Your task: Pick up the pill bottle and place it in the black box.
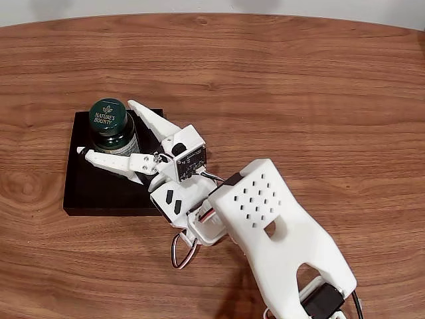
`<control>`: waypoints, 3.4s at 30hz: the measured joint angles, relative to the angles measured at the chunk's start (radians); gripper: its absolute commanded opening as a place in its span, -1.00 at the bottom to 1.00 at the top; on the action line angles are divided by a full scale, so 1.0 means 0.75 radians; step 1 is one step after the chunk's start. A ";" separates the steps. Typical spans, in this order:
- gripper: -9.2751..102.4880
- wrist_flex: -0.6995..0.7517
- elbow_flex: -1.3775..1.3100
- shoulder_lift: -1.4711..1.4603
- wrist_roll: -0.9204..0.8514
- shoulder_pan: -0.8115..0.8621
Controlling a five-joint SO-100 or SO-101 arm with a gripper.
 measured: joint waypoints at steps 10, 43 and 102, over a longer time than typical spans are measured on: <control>-0.03 0.115 0.209 0.139 0.000 0.029; -0.16 0.875 1.295 1.395 -0.004 0.125; -0.83 4.054 1.452 3.647 0.141 0.820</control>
